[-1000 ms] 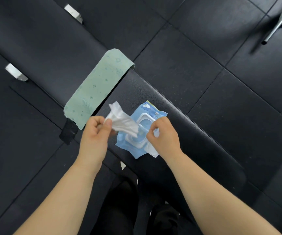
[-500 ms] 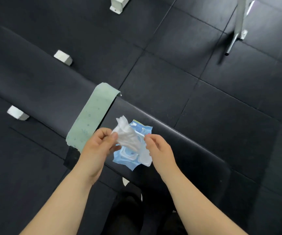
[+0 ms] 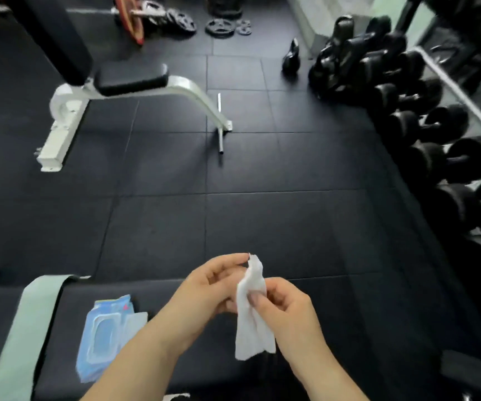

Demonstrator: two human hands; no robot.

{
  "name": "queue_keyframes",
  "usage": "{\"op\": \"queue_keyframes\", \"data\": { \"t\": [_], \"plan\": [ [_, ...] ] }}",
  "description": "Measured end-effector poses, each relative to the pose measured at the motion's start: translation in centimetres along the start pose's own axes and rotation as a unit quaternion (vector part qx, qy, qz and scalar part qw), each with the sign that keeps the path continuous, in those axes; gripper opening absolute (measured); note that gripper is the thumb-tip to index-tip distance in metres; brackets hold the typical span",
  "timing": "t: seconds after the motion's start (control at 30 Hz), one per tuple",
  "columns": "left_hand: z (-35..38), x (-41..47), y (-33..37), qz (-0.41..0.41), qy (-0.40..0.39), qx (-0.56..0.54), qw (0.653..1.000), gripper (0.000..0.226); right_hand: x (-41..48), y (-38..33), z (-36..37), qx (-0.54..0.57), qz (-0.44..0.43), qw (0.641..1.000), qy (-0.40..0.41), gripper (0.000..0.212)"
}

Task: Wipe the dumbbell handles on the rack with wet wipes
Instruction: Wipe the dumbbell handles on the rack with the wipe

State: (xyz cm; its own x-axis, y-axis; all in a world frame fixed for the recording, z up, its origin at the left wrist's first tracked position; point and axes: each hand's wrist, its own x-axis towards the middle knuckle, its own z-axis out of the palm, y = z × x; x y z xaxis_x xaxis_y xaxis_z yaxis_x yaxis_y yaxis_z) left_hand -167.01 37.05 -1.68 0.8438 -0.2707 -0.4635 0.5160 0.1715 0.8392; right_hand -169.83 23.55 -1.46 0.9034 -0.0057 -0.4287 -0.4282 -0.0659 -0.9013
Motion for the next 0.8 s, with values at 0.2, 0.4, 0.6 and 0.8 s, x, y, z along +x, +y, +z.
{"op": "queue_keyframes", "data": {
  "t": [0.2,0.4,0.6,0.8],
  "plan": [
    [17.5,1.4,-1.6,-0.016,-0.141,0.055,0.988,0.026,-4.5,-1.1,-16.7,-0.023,-0.054,0.994,0.097,0.016],
    [29.4,4.1,-3.6,-0.006,-0.172,0.132,0.976,0.009,-8.1,0.0,-29.6,0.048,-0.075,0.984,0.156,0.015],
    [35.6,7.4,-4.2,-0.015,-0.176,0.101,0.979,0.033,-8.5,2.2,-37.7,0.229,-0.026,0.956,0.18,0.022],
    [41.0,11.6,-4.0,-0.126,-0.233,0.059,0.962,0.045,-5.9,2.5,-42.3,0.309,0.001,0.944,0.111,0.021]
  ]
}}
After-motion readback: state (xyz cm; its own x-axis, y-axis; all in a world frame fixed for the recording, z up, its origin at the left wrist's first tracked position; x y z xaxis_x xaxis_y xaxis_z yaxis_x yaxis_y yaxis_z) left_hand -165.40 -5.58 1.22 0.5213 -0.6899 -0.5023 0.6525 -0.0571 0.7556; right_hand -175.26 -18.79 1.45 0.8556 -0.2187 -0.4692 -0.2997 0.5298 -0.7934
